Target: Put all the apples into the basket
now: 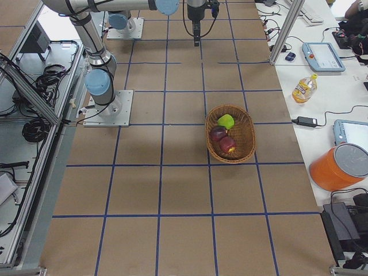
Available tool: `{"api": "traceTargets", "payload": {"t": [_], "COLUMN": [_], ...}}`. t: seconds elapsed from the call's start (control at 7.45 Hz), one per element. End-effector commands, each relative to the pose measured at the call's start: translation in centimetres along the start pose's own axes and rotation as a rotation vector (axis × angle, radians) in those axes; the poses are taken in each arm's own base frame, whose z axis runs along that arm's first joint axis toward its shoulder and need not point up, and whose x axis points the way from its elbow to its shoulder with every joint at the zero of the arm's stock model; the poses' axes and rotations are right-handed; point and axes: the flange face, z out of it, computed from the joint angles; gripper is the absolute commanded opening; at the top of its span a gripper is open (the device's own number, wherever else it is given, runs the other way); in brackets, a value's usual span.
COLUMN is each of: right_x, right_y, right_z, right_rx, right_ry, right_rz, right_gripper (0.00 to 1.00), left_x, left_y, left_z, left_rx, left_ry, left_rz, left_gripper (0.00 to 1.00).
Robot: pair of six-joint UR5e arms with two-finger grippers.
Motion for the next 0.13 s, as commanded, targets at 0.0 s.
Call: {"api": "traceTargets", "payload": {"t": [0.0], "right_x": [0.01], "right_y": [0.02], "right_z": [0.0], "right_rx": [0.0], "right_ry": [0.001], "right_rz": [0.0], "right_gripper": [1.0], "left_x": [0.01], "left_y": [0.0], "left_z": [0.0], "left_rx": [0.0], "left_ry": [0.001], "left_rz": [0.0], "left_gripper": [1.0]}}
